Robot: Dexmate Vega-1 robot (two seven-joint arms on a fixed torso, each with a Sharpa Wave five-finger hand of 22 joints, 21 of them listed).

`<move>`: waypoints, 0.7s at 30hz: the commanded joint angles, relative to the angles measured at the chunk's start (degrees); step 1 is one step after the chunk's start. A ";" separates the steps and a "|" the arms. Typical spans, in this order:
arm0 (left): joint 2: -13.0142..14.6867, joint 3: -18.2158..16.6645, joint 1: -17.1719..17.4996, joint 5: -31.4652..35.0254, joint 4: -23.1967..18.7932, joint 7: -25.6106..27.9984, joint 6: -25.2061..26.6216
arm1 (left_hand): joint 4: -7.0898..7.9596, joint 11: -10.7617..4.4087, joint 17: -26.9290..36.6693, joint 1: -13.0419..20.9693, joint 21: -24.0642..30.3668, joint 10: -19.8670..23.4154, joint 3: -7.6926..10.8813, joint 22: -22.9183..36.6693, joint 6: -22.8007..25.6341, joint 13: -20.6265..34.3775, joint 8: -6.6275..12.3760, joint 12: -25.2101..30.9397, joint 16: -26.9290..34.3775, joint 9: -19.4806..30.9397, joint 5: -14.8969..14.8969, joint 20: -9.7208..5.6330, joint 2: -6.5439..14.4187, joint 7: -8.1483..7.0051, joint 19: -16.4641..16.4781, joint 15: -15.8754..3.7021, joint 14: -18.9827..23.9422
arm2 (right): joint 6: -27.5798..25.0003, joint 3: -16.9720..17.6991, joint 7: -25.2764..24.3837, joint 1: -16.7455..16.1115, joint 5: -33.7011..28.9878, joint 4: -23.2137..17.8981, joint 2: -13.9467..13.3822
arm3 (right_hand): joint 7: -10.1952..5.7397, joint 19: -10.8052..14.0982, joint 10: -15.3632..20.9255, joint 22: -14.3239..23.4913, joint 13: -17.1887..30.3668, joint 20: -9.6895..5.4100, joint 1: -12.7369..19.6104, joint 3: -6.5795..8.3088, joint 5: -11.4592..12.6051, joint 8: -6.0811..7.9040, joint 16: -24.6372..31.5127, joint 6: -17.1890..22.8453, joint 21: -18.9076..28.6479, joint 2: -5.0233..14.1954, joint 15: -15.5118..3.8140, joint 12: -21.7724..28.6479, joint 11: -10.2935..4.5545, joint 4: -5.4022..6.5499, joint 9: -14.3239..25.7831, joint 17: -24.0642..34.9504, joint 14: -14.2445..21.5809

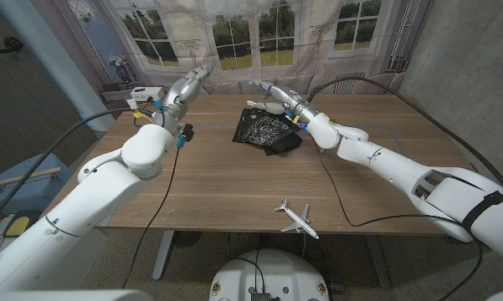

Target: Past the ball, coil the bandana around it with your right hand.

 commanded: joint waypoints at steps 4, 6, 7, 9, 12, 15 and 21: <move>-0.02 -2.83 4.20 0.42 2.16 -1.86 -5.85 | -0.47 0.08 0.06 -0.47 -0.10 0.00 0.16 0.32 -0.07 0.10 -0.19 0.55 0.41 0.16 -0.18 -0.09 0.06 -0.35 -0.09 -0.04 -0.17 | 6.01 7.95 12.97 -2.38 22.07 4.72 4.70 | 0.61 -0.16 1.69 0.12 0.00 -0.06 0.22 -0.07 0.42 0.61 0.52 1.58 -0.44 0.63 -1.88 0.66 1.06 -0.50 -0.06 -0.27 0.27; -0.13 -3.36 4.88 0.10 2.77 -2.56 -7.14 | -0.51 0.09 0.06 -0.48 -0.11 -0.01 0.16 0.31 -0.07 0.10 -0.18 0.55 0.42 0.16 -0.19 -0.08 0.03 -0.35 -0.02 -0.13 -0.15 | 5.95 9.00 14.84 -2.59 24.92 5.32 5.27 | 0.90 -0.07 1.98 0.12 -0.04 -0.36 0.36 0.00 0.42 0.70 0.53 1.97 -0.52 0.82 -1.62 0.72 1.29 -0.60 -0.08 -0.39 0.27; -0.11 -3.64 5.20 -0.08 3.06 -2.97 -7.71 | -0.52 0.13 0.05 -0.49 -0.11 -0.04 0.17 0.31 -0.07 0.09 -0.18 0.54 0.43 0.16 -0.19 -0.08 0.02 -0.37 0.01 -0.14 -0.13 | 5.87 9.50 15.55 -2.74 26.11 5.50 5.46 | 1.02 0.01 2.13 0.13 -0.06 -0.53 0.43 0.04 0.42 0.71 0.54 2.07 -0.54 0.92 -1.57 0.75 1.51 -0.65 -0.09 -0.44 0.27; -0.16 -4.18 5.80 -0.42 3.68 -3.68 -8.80 | -0.57 0.12 0.05 -0.50 -0.12 -0.09 0.17 0.30 -0.09 0.09 -0.18 0.53 0.43 0.16 -0.19 -0.08 -0.01 -0.36 0.10 -0.12 -0.11 | 5.13 10.68 16.65 -3.41 28.63 5.09 5.69 | 1.16 0.11 2.22 0.12 -0.10 -0.67 0.66 0.12 0.40 0.73 0.53 2.30 -0.64 1.07 -1.09 0.71 1.90 -0.82 -0.11 -0.60 0.24; -0.08 -4.82 6.31 -1.26 4.73 -5.11 -10.00 | -0.63 0.04 0.04 -0.52 -0.08 -0.02 0.19 0.30 -0.05 0.08 -0.16 0.56 0.46 0.15 -0.19 -0.11 -0.03 -0.47 0.30 -0.14 -0.02 | 4.09 12.65 19.18 -4.47 33.49 4.49 6.17 | 1.25 0.17 2.65 0.12 -0.15 -0.85 0.77 0.14 0.34 0.72 0.57 2.51 -0.77 1.18 -0.60 0.80 2.02 -0.92 -0.13 -0.76 0.34; -0.42 -4.78 6.38 -2.39 6.19 -6.71 -11.65 | -0.67 0.05 0.04 -0.53 -0.07 -0.15 0.20 0.29 -0.06 0.07 -0.16 0.52 0.44 0.15 -0.19 -0.11 -0.05 -0.47 0.43 -0.13 -0.06 | 3.22 14.81 22.03 -5.28 38.88 4.53 6.98 | 1.46 0.25 2.87 0.12 -0.19 -1.04 0.69 0.12 0.27 0.72 0.60 2.66 -0.84 1.27 -0.45 0.83 2.36 -0.91 -0.15 -0.87 0.38; -0.71 -4.09 6.51 -3.10 7.90 -7.98 -13.27 | -0.77 0.11 0.04 -0.57 -0.20 -0.35 0.23 0.27 -0.18 0.06 -0.19 0.45 0.33 0.15 -0.19 -0.06 -0.09 -0.38 0.37 -0.07 -0.32 | 2.42 20.38 27.83 -6.59 51.45 6.80 10.38 | 1.90 0.54 3.18 0.12 -0.25 -1.55 0.36 0.00 0.09 0.82 0.64 3.21 -0.92 1.42 -0.42 0.85 2.89 -0.81 -0.18 -1.03 0.44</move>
